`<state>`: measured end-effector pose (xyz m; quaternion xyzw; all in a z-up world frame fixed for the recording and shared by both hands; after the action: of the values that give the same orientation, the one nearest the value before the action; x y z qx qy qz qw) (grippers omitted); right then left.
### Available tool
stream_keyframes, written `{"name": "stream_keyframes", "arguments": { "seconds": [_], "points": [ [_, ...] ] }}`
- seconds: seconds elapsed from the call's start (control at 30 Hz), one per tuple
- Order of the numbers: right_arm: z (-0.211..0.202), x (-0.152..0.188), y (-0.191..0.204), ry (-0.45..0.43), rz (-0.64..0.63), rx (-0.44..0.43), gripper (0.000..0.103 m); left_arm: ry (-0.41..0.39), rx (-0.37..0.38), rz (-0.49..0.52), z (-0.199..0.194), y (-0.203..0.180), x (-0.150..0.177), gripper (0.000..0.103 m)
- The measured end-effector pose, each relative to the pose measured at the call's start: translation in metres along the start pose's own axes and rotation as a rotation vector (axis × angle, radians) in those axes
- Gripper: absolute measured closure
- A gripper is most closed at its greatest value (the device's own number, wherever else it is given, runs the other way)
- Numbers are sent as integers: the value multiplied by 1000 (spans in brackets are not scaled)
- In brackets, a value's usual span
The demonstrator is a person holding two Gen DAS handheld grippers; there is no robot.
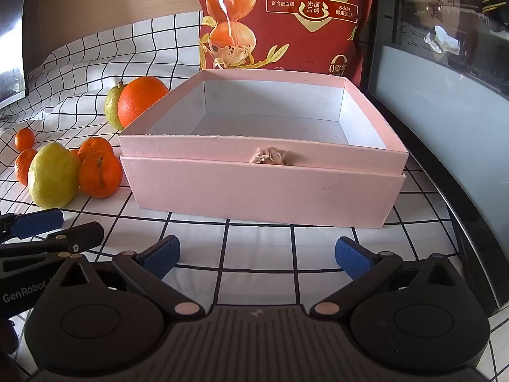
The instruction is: Organize fruits
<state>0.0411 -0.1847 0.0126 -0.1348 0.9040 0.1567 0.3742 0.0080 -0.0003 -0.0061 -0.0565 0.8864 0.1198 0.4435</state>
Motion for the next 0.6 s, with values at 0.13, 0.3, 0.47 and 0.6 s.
{"name": "stream_keyframes", "arguments": {
  "seconds": [0.13,0.3,0.47,0.6],
  "points": [
    [0,0,0,1,-1,1,0,1,2,-2,0,0,0,47],
    [0,0,0,1,-1,1,0,0,1,-1,-1,-2,0,47],
    [0,0,0,1,-1,1,0,1,3,-4,0,0,0,47],
    [0,0,0,1,-1,1,0,1,3,-4,0,0,0,47]
  ]
}}
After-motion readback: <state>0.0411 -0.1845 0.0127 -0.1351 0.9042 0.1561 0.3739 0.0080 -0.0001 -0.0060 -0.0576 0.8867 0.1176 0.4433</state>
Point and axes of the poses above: each gripper's, at about its wrist camera, not at the fingertips, and z roughly the way its jaws point, y to its left, x to its underside, the point moved 1 cm from there along z, roughly the way its jaws point, and after that the axes turned 15 degrees about -x, right-handed, at the moved point
